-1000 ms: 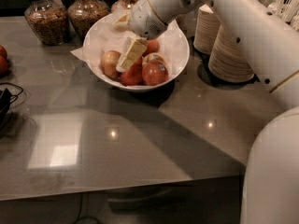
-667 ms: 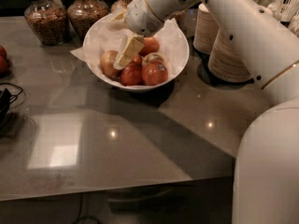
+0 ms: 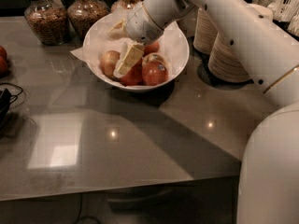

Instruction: Pick apple from white bowl

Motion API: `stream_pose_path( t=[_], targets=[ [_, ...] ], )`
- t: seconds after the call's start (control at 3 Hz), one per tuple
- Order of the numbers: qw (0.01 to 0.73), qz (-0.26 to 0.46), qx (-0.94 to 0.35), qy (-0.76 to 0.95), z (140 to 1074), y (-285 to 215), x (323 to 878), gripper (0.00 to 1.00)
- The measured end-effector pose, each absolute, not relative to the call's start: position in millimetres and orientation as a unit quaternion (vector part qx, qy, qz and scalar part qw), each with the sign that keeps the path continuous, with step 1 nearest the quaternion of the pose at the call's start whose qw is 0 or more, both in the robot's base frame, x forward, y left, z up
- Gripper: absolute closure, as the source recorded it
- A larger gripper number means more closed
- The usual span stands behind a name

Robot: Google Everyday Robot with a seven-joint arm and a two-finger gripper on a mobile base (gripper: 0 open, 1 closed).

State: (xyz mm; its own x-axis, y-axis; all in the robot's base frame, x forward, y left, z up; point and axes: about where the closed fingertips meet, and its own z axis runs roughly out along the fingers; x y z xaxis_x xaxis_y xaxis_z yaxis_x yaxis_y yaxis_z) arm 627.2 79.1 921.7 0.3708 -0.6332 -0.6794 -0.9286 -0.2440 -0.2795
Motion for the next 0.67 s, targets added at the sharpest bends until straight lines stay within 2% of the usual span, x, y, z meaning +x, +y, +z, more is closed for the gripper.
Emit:
stream_pose_path(
  t=[0.67],
  targets=[
    [0.310, 0.227, -0.752, 0.535, 892.3, 87.1, 643.9, 0.26]
  ],
)
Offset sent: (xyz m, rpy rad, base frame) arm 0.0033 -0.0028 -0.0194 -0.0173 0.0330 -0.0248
